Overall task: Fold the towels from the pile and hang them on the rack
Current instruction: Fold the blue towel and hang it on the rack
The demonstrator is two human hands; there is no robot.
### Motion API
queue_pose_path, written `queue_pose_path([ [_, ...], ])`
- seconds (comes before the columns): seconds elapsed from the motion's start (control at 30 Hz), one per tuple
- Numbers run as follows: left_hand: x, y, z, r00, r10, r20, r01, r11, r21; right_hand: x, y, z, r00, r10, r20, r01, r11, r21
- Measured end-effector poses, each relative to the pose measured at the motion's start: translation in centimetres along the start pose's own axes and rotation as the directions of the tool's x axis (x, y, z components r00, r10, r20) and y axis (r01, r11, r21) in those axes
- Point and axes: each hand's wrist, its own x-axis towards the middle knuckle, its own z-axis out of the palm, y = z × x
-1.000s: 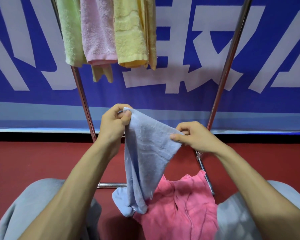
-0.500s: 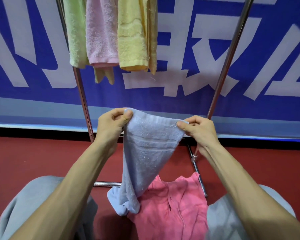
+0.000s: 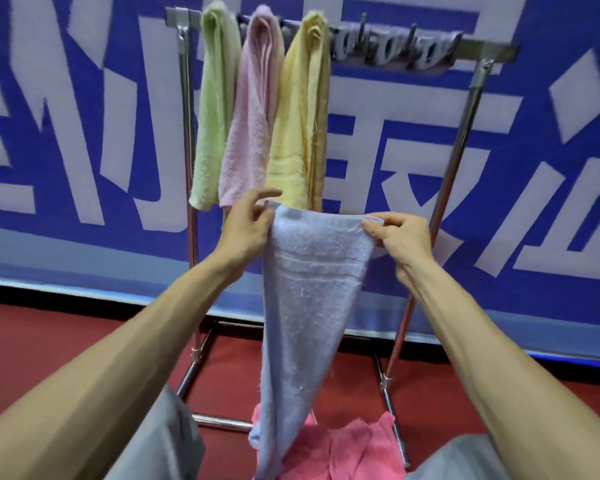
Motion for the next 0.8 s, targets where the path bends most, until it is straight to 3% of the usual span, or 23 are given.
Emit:
queue_pose_path([
  [0.23,1.5,4.4,-1.9,0.995,0.074,-0.064,-0.072,0.997,0.033,0.6,-6.2,0.0,0.986,-0.161,-0.035,0.149,0.963,-0.223],
  [0.37,2.5,6.5,-2.5,0.984,0.053,-0.168,-0.045,0.998,0.053,0.3,-9.1,-0.2,0.954,-0.293,-0.059,0.270,0.931,-0.245],
  [0.47,2.5,7.1,-2.6,0.982,0.094,-0.164,-0.076,0.991,0.114,0.0,-10.1,-0.3,0.929,-0.366,-0.061,0.333,0.896,-0.293],
  [0.8,1.2,5.3,-2.1,0.974,0.143,-0.175,-0.119,0.983,0.143,-0.5,-7.8,-0.6,0.927,-0.372,-0.041,0.329,0.862,-0.385],
])
